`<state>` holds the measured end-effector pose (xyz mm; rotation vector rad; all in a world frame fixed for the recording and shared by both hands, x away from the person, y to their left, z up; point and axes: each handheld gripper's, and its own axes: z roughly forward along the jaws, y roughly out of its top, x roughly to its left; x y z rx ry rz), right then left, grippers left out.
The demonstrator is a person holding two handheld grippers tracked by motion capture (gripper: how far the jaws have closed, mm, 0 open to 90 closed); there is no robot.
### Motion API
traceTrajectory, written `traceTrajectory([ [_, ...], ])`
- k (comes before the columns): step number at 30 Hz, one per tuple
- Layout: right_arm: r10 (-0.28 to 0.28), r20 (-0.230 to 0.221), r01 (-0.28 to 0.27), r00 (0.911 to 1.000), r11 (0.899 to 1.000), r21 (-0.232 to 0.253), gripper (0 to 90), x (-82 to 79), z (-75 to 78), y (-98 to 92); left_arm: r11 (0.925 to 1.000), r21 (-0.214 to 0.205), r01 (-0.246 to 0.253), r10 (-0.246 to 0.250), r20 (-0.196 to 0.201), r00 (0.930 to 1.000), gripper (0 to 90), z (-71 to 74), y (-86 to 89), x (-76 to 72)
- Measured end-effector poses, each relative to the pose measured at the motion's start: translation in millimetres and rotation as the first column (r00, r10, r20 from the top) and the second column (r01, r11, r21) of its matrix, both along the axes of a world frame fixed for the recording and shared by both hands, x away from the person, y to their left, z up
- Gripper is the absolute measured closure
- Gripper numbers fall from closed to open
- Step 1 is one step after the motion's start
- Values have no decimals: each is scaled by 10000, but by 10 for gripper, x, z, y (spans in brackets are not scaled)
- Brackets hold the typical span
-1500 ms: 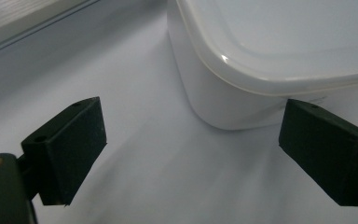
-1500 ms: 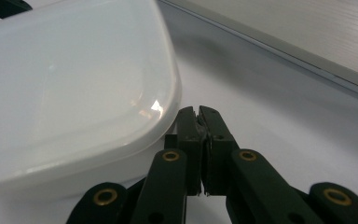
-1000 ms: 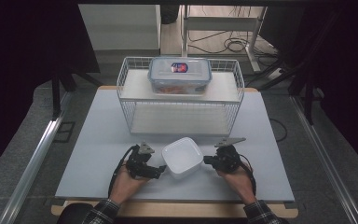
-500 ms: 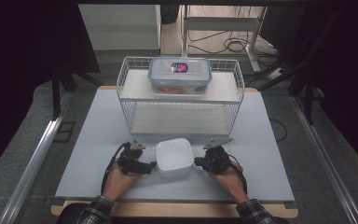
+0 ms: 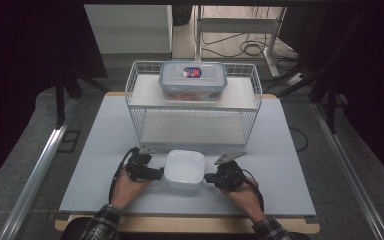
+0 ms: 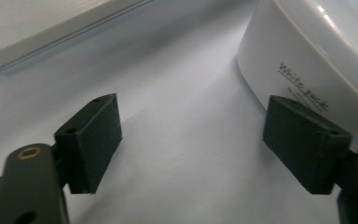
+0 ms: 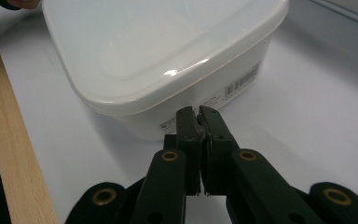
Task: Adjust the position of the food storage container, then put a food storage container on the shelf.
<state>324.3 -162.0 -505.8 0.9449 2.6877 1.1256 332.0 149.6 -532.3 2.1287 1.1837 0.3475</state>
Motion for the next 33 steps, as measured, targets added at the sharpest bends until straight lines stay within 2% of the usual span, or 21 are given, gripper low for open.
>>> traceTrajectory([
  [3, -202, 235, 199, 9995, 9997, 141, 833, 0, 46, -68, 9998, -192, -42, 43, 82, 10000, 175, 54, 79, -57],
  [7, -415, 532, 401, 9977, 9988, 271, 742, -33, 81, -153, 9975, -687, 152, -143, 135, 9998, 148, 104, 184, -143],
  [10, -656, 730, 634, 9952, 9975, 315, 575, -52, 102, -216, 9950, -909, 413, -403, 134, 9991, 96, 92, 245, -214],
  [13, -887, 766, 853, 9931, 9953, 459, 432, -50, 126, -270, 9947, -908, 485, -477, 115, 9988, 69, 85, 258, -243],
  [18, -888, 618, 841, 9941, 9937, 735, 237, -23, 127, -305, 9962, -553, 677, -649, 504, 9966, 35, 85, 229, -252],
  [26, -869, 1027, 788, 9909, 9936, 805, 75, -42, 120, -258, 9947, -682, 765, -724, 607, 9955, 48, 146, 210, -265],
  [33, -986, 704, 908, 9926, 9902, 1060, 36, -29, 178, -248, 9883, -915, 1217, -1167, 582, 9915, 48, 283, 148, -256],
])
